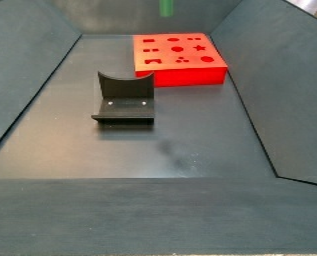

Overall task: Pick up the round object. Move up. Place the round object on the fixture. Regrasp the round object. Move to above the board. Insert the round object.
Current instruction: Insert the round object.

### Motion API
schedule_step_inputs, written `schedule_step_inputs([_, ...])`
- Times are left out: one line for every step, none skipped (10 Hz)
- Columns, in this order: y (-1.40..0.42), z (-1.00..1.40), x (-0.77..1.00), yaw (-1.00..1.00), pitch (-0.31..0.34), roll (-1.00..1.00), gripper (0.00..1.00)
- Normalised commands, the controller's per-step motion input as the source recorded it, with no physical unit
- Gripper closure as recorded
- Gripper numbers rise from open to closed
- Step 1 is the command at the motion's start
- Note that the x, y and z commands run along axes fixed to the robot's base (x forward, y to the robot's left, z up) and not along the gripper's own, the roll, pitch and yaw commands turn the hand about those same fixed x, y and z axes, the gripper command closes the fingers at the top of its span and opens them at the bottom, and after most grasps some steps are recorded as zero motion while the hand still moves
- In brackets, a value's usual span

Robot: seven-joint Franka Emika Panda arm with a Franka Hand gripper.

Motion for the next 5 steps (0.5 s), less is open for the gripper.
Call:
schedule_step_inputs([0.02,-0.99,-0.11,0.00,-0.129,0.09,1.00])
schedule_step_inputs([0.00,-0.98,-0.14,0.00,-0.147,0.08,1.00])
schedule_step_inputs([0.00,-0.97,-0.09,0.00,-0.156,0.01,1.00])
schedule_step_inputs([0.00,-0.95,-0.04,0.00,-0.164,0.00,1.00])
schedule_step_inputs([0.00,-0.67,-0.03,-0.01,-0.154,0.00,1.00])
